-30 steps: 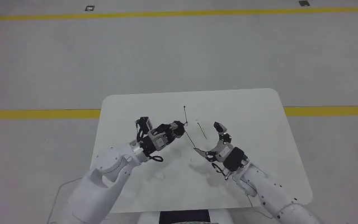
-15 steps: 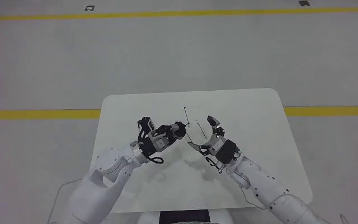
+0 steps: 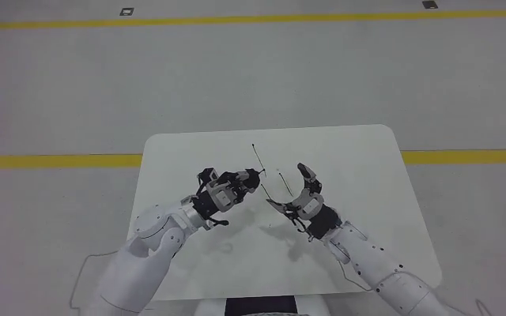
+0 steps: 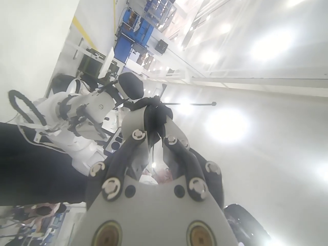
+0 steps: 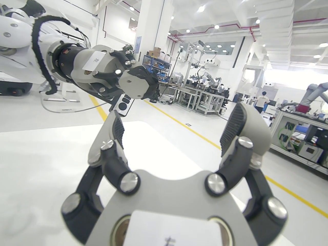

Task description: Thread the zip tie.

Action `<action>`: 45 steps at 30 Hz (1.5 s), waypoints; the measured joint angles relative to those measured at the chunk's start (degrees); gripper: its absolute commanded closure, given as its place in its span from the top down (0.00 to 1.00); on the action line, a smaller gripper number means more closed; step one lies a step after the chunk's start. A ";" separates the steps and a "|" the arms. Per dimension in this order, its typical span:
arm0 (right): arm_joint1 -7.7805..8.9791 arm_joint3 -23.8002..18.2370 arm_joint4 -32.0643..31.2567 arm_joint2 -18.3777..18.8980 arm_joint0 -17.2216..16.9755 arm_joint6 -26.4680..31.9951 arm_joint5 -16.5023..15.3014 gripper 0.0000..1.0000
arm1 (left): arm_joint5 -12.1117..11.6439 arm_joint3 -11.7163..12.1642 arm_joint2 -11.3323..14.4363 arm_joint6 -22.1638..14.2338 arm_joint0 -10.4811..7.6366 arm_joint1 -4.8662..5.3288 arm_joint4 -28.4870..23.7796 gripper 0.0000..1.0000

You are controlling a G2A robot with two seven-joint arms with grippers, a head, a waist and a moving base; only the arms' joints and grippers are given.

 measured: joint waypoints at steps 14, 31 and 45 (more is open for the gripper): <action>-3.23 5.02 1.80 -2.59 5.04 -3.37 0.24 1.00 | -0.57 1.00 0.56 -0.77 -0.27 0.02 -1.22 0.00; -5.34 6.67 1.82 -2.89 4.84 -4.07 -0.66 0.42 | -0.56 1.00 0.56 -0.75 -0.26 0.02 -1.23 0.00; -7.98 9.70 1.83 -3.73 6.10 -5.53 -0.24 0.27 | -0.56 1.00 0.56 -0.75 -0.26 0.02 -1.23 0.00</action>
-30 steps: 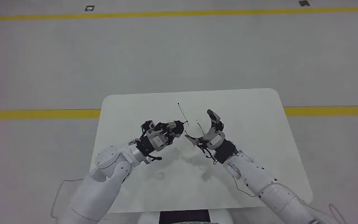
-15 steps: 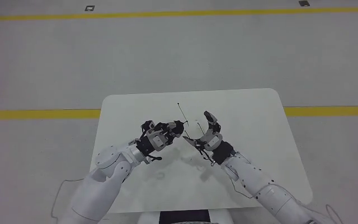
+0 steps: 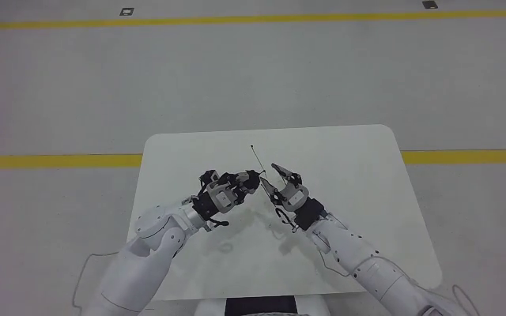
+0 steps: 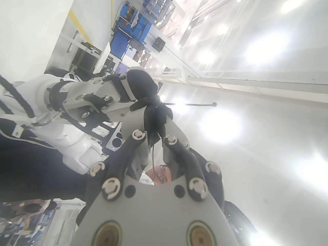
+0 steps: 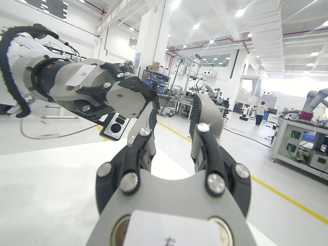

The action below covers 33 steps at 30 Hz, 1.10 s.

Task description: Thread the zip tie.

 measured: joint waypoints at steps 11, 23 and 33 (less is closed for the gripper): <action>-1.10 0.84 -0.89 0.51 -0.35 -0.69 -0.79 0.18 | 0.00 0.00 0.00 0.00 0.00 0.00 0.00 0.00; -2.18 1.74 -1.38 1.38 -0.26 -0.89 -1.89 0.00 | 0.00 0.00 0.00 0.00 0.00 0.00 0.00 0.00; -2.72 2.91 -2.72 2.27 -0.35 -0.63 -3.32 0.00 | 0.00 0.00 0.00 0.00 0.00 0.00 0.00 0.00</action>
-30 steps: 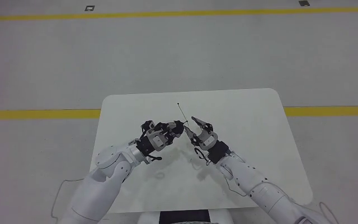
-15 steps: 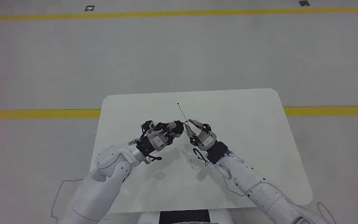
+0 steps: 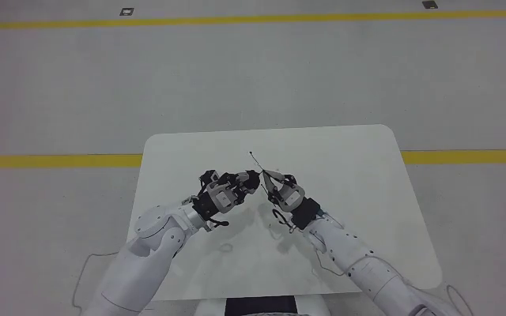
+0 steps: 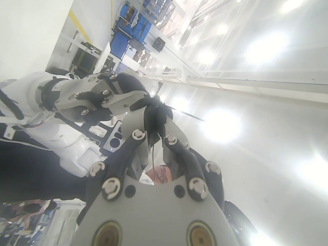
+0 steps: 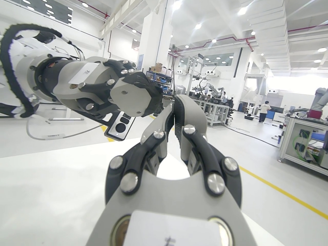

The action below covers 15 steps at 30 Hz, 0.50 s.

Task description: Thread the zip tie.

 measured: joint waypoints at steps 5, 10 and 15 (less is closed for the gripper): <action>0.00 0.38 -1.33 0.70 -0.32 0.55 -0.29 0.00 | -0.65 -0.35 0.53 0.98 -0.40 -0.12 -0.12 0.00; 0.01 0.56 -2.19 1.35 -1.04 1.18 -0.60 0.00 | -1.30 -0.93 0.69 1.14 -0.94 -0.15 -0.35 0.00; -0.05 0.62 -2.79 1.87 -1.67 1.80 -0.88 0.00 | -1.52 -1.46 0.83 0.98 -1.56 -0.14 -0.35 0.00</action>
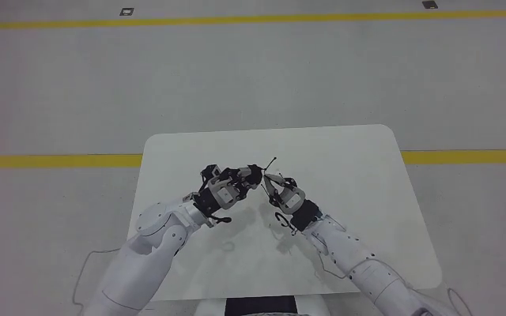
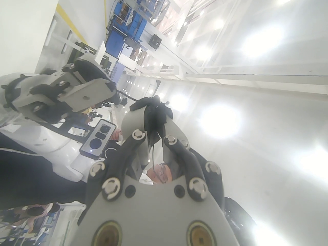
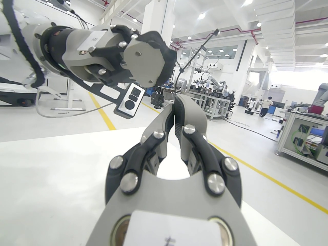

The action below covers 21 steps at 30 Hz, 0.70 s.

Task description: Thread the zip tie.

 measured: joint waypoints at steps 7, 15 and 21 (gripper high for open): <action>-0.11 -0.03 -1.20 0.42 -0.56 1.42 -0.30 0.00 | -0.39 -0.92 0.11 -0.03 -0.56 0.00 -0.12 0.00; -0.30 -0.27 -2.31 0.80 -1.01 2.57 -0.40 0.00 | -0.83 -1.70 -0.12 -0.19 -0.50 0.08 -0.42 0.00; -0.42 -0.47 -2.86 1.17 -1.26 3.15 -0.55 0.00 | -0.97 -1.95 -0.21 -0.29 -0.47 0.14 -0.56 0.00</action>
